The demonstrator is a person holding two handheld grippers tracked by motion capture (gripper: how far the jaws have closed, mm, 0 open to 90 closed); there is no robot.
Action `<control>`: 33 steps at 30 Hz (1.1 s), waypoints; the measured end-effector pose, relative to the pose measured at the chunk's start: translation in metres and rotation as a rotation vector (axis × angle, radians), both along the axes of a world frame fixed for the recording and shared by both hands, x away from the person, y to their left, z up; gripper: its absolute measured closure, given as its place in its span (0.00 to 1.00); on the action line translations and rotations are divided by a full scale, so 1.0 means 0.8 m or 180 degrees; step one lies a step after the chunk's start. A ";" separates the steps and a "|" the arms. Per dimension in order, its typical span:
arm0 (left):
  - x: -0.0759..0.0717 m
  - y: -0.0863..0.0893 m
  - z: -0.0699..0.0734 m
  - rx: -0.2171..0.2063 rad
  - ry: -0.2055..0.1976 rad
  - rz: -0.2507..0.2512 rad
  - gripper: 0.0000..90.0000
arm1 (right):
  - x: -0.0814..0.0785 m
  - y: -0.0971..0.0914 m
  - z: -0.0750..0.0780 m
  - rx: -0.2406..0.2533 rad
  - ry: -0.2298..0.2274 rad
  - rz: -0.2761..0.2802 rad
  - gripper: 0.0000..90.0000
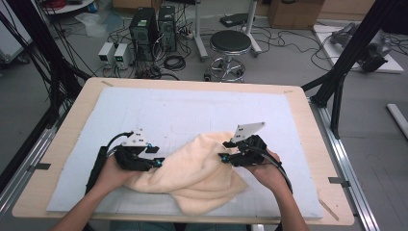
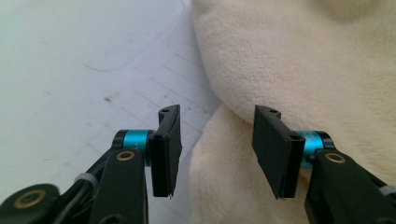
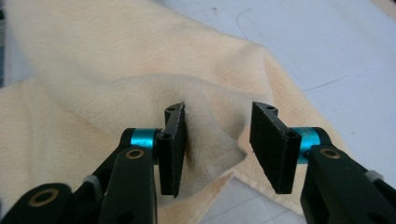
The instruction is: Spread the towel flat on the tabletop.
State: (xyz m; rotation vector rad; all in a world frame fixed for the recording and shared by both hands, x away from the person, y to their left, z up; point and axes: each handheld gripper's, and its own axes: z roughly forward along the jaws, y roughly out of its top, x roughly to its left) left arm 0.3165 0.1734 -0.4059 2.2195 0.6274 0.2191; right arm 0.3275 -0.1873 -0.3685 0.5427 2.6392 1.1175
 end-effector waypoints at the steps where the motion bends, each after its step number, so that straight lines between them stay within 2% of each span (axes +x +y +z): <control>1: 0.000 0.000 0.000 0.0000 0.0000 0.0000 0.58 | 0.000 0.000 0.000 0.0000 0.0000 0.0000 0.60; 2: 0.004 -0.006 -0.008 0.0060 0.0119 -0.0046 0.59 | 0.011 0.001 -0.006 0.0019 0.0116 -0.0028 0.58; 3: 0.006 -0.008 -0.011 0.0078 0.0177 -0.0078 0.59 | 0.011 0.001 -0.006 0.0019 0.0116 -0.0028 0.58; 4: 0.007 -0.011 -0.015 0.0104 0.0262 -0.0127 0.67 | 0.017 0.002 -0.011 0.0049 0.0231 -0.0035 0.57; 5: 0.007 -0.012 -0.017 0.0089 0.0284 -0.0167 0.67 | 0.017 0.002 -0.011 0.0049 0.0231 -0.0035 0.57; 6: 0.005 -0.011 -0.017 0.0078 0.0256 -0.0222 0.82 | 0.020 0.003 -0.015 0.0017 0.0298 -0.0012 0.62; 7: 0.002 -0.012 -0.017 0.0077 0.0211 -0.0220 0.87 | 0.020 0.004 -0.017 -0.0022 0.0323 0.0063 0.71; 8: -0.001 -0.009 -0.016 0.0070 0.0162 -0.0188 0.90 | 0.017 0.006 -0.018 -0.0086 0.0337 0.0112 0.79; 9: -0.001 -0.009 -0.016 0.0070 0.0162 -0.0188 0.92 | 0.017 0.006 -0.018 -0.0086 0.0337 0.0112 0.79; 10: -0.002 -0.006 -0.013 0.0043 0.0155 -0.0148 0.93 | 0.012 0.006 -0.018 -0.0159 0.0255 0.0188 0.88; 11: -0.002 -0.006 -0.013 0.0005 0.0136 -0.0105 0.93 | 0.012 0.006 -0.018 -0.0159 0.0255 0.0188 0.88; 12: -0.003 -0.003 -0.010 -0.0020 0.0096 -0.0081 0.94 | 0.009 0.004 -0.013 -0.0119 0.0187 0.0183 0.90; 13: -0.004 0.000 -0.005 -0.0065 0.0036 -0.0020 0.94 | 0.009 0.004 -0.013 -0.0119 0.0187 0.0183 0.90; 15: -0.005 0.007 0.009 -0.0181 -0.0103 0.0092 0.94 | 0.003 -0.001 0.004 -0.0092 0.0053 0.0128 0.91; 16: -0.007 0.016 0.028 -0.0292 -0.0273 0.0225 0.94 | 0.001 -0.004 0.011 -0.0048 -0.0047 0.0125 0.91; 20: -0.015 0.040 0.072 -0.0528 -0.0626 0.0508 0.94 | -0.008 -0.016 0.046 0.0127 -0.0273 0.0058 0.91; 21: -0.020 0.046 0.081 -0.0630 -0.0693 0.0569 0.94 | -0.011 -0.019 0.053 0.0143 -0.0336 0.0068 0.91; 22: -0.020 0.046 0.081 -0.0630 -0.0693 0.0569 0.94 | -0.015 -0.020 0.060 0.0162 -0.0373 0.0066 0.91; 23: -0.029 0.058 0.095 -0.0673 -0.0737 0.0592 0.94 | -0.020 -0.022 0.066 0.0190 -0.0408 0.0082 0.91; 24: -0.029 0.058 0.095 -0.0673 -0.0737 0.0592 0.94 | -0.024 -0.023 0.069 0.0196 -0.0444 0.0111 0.91; 25: -0.042 0.066 0.095 -0.0613 -0.0711 0.0547 0.94 | -0.030 -0.023 0.070 0.0191 -0.0457 0.0146 0.91; 26: -0.042 0.066 0.095 -0.0613 -0.0711 0.0547 0.94 | -0.037 -0.023 0.068 0.0185 -0.0435 0.0193 0.91; 27: -0.055 0.071 0.080 -0.0474 -0.0577 0.0481 0.94 | -0.044 -0.022 0.064 0.0176 -0.0407 0.0231 0.91; 30: -0.072 0.075 0.043 -0.0288 -0.0281 0.0368 0.94 | -0.067 -0.016 0.037 0.0087 -0.0282 0.0399 0.91; 31: -0.077 0.077 0.031 -0.0251 -0.0196 0.0337 0.93 | -0.074 -0.014 0.026 0.0041 -0.0196 0.0451 0.91; 33: -0.083 0.079 0.010 -0.0270 0.0008 0.0242 0.91 | -0.086 -0.011 0.002 -0.0046 -0.0039 0.0498 0.90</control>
